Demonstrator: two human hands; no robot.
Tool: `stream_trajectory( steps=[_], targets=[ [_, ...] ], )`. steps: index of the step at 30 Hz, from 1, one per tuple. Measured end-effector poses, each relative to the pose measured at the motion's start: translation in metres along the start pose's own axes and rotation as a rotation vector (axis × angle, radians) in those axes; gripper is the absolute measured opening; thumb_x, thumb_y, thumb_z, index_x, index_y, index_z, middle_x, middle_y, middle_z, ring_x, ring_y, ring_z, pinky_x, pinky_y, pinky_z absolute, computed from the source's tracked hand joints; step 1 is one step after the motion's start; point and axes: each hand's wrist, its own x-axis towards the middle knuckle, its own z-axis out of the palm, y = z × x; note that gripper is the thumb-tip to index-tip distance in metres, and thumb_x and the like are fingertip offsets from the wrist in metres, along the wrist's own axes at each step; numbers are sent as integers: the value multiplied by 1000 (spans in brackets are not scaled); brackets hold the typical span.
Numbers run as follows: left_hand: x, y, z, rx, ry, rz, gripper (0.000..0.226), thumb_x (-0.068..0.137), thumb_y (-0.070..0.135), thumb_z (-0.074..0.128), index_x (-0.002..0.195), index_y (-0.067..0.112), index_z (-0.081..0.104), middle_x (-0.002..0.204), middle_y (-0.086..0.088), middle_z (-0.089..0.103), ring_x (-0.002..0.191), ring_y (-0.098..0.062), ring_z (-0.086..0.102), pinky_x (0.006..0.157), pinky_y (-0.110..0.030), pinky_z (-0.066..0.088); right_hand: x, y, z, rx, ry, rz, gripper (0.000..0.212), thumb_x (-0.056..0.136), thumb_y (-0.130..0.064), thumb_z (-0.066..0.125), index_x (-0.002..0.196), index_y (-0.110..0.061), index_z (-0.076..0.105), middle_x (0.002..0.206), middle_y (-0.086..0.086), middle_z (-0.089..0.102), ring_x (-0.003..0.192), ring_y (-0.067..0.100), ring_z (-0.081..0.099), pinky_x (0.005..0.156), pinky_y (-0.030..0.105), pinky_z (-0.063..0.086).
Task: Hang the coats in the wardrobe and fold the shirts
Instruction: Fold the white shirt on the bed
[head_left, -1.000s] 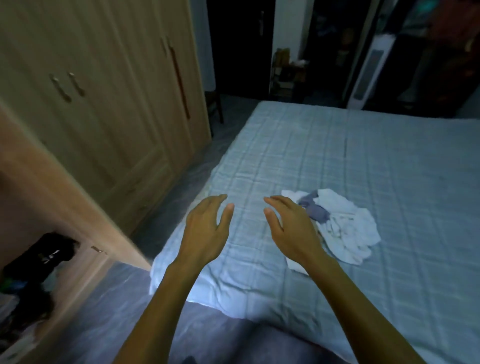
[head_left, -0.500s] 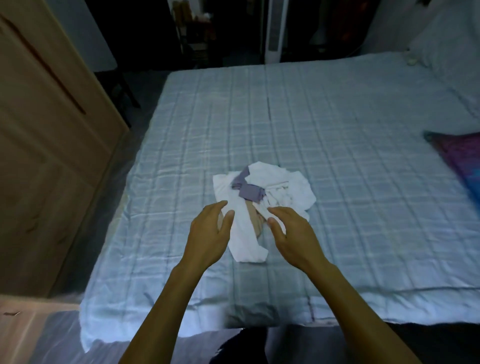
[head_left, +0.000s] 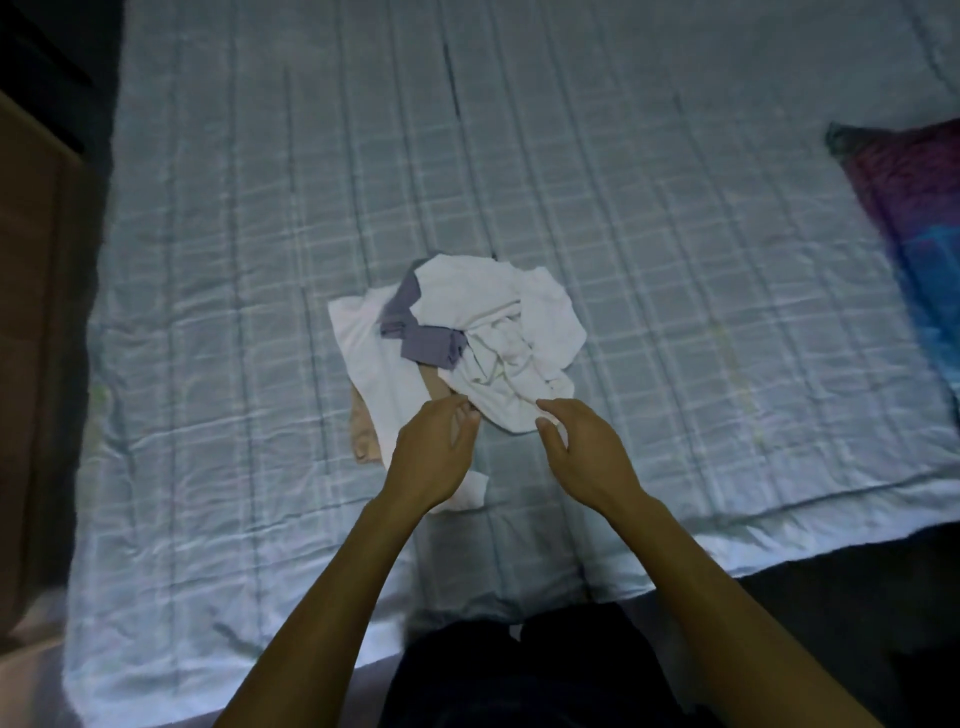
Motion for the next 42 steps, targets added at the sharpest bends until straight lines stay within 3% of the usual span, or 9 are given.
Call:
stream_trajectory(
  steps=[3,7,12,18,22,27,34,38,42],
  targets=[
    [27,-7,22,29,-50,-76,36,100,31,40,123,7,54,124,-11,58,113,-25,52,82,-21,30,18,31,17,17,-65,59,35,96,-23,51,127,-9,57,127,9,59,115,21,55,95,20,33],
    [67,-29,62,89,-108,-163,42,99,33,41,134,11,48,136,-10,52,123,-25,48,101,-30,34,41,74,48,-15,-164,99,36,96,-26,51,128,-9,55,127,9,58,116,23,54,100,29,36],
    [111,-54,118,155,-203,-174,41,99,30,43,135,12,48,139,-8,49,128,-23,44,106,-29,30,84,126,81,-73,-176,187,49,93,-24,53,138,-8,43,137,15,48,126,29,45,106,39,34],
    [153,-68,154,220,-259,-129,43,99,34,43,136,14,47,136,-9,51,115,-25,53,101,-35,40,155,156,97,-116,-24,253,63,90,-25,56,144,-7,29,142,17,40,130,31,39,107,45,33],
    [172,-75,156,206,-254,-108,43,97,32,47,136,13,47,133,-10,52,107,-25,56,95,-31,41,182,163,106,-155,-125,413,57,95,-31,48,145,-13,28,135,13,50,118,31,52,100,40,37],
    [181,-68,144,202,-265,-57,51,97,41,45,140,14,41,139,-10,47,122,-24,48,101,-31,36,186,147,95,65,-74,445,28,97,-24,41,114,-9,59,111,11,64,102,30,59,88,36,43],
    [159,-9,116,72,-300,140,84,80,61,50,148,18,24,148,-5,36,133,-18,37,111,-29,28,161,71,33,446,67,275,23,98,-15,42,86,-6,59,82,0,63,76,13,58,70,23,43],
    [144,32,84,-171,-67,122,57,89,22,58,140,9,36,140,-10,45,128,-20,44,108,-40,37,145,9,-7,608,117,225,23,98,-19,46,96,-6,65,90,5,69,86,15,65,82,35,53],
    [132,68,37,-372,85,274,31,93,-3,46,122,0,54,115,-4,59,103,-3,56,90,-23,44,121,-43,-60,675,192,92,33,90,-35,50,101,-6,62,95,10,68,89,23,66,83,47,53]
  ],
)
